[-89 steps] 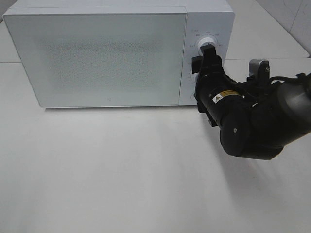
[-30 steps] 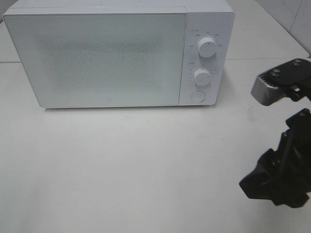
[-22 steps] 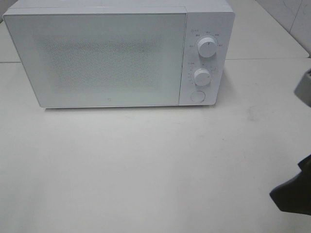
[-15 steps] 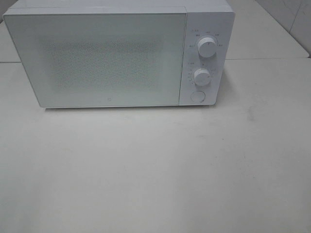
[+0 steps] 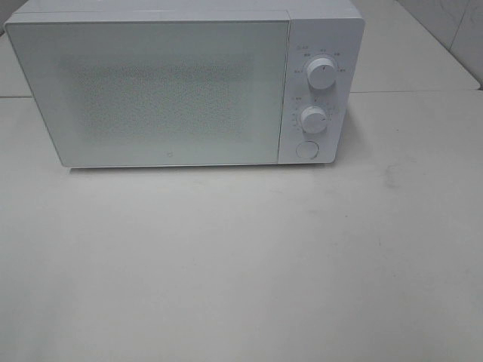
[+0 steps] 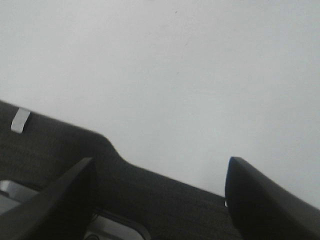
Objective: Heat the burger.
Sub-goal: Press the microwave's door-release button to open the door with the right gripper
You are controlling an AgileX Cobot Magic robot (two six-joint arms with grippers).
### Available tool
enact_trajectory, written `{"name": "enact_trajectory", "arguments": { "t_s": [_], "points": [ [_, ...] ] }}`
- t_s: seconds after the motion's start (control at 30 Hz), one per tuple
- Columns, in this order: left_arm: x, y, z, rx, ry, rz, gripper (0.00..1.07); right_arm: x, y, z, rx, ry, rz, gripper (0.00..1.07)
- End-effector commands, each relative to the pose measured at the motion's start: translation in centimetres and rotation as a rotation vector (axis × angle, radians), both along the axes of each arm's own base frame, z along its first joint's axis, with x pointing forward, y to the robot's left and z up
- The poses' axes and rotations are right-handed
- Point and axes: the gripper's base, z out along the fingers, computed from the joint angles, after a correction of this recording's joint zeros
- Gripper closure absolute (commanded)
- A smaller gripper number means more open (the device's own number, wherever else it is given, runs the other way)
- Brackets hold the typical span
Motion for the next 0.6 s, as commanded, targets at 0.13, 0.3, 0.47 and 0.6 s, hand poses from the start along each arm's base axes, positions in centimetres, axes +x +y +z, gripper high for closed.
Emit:
{"name": "enact_trajectory", "arguments": {
  "t_s": [0.13,0.3,0.47,0.6],
  "points": [
    [-0.1,0.0,0.1,-0.004,-0.014,0.007,0.06,-1.0,-0.5,0.0,0.020,-0.087,-0.091,0.37],
    [-0.1,0.0,0.1,-0.004,-0.014,0.007,0.06,-2.1,-0.8,0.3,0.047,-0.215,-0.164,0.37],
    [-0.1,0.0,0.1,-0.004,-0.014,0.007,0.06,-2.8,-0.9,0.6,0.072,-0.318,-0.207,0.37],
    [-0.1,0.0,0.1,-0.004,-0.014,0.007,0.06,-3.3,-0.9,0.4,0.083,-0.399,-0.240,0.37]
  ]
}}
